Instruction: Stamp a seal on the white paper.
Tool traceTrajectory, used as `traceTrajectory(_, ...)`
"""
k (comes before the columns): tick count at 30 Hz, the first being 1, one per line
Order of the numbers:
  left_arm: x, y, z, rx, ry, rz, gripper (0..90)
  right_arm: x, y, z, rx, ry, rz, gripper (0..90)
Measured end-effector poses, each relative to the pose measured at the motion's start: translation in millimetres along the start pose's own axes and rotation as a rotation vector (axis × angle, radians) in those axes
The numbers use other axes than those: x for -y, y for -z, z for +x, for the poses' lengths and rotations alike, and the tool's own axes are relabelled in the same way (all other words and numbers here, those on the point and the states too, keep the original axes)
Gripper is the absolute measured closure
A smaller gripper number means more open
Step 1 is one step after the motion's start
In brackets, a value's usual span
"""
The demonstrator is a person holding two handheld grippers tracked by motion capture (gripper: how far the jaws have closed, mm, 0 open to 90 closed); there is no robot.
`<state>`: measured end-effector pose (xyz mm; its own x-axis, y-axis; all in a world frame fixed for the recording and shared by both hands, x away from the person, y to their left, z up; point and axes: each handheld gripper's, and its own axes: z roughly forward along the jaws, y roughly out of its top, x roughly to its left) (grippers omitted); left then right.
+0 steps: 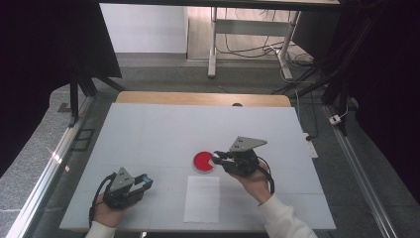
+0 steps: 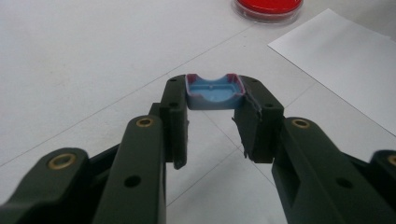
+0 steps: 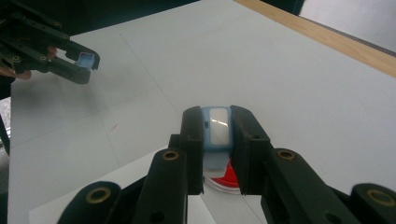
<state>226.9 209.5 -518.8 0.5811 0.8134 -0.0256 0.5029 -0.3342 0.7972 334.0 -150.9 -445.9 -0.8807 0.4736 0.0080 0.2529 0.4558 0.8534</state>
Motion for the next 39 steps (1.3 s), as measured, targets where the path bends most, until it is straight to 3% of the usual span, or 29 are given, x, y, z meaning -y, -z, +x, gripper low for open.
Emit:
traceTrajectory(17, 0.1, 0.2, 0.2, -0.002, 0.001, 0.000, 64.7, 6.0, 1.0, 7.9, -0.029, 0.011, 0.025, 76.0)
traceTrajectory(39, 0.3, 0.8, 0.8, -0.001, 0.002, -0.003, 64.7, 9.6, -7.6, 24.7, -0.102, 0.029, 0.077, 76.0)
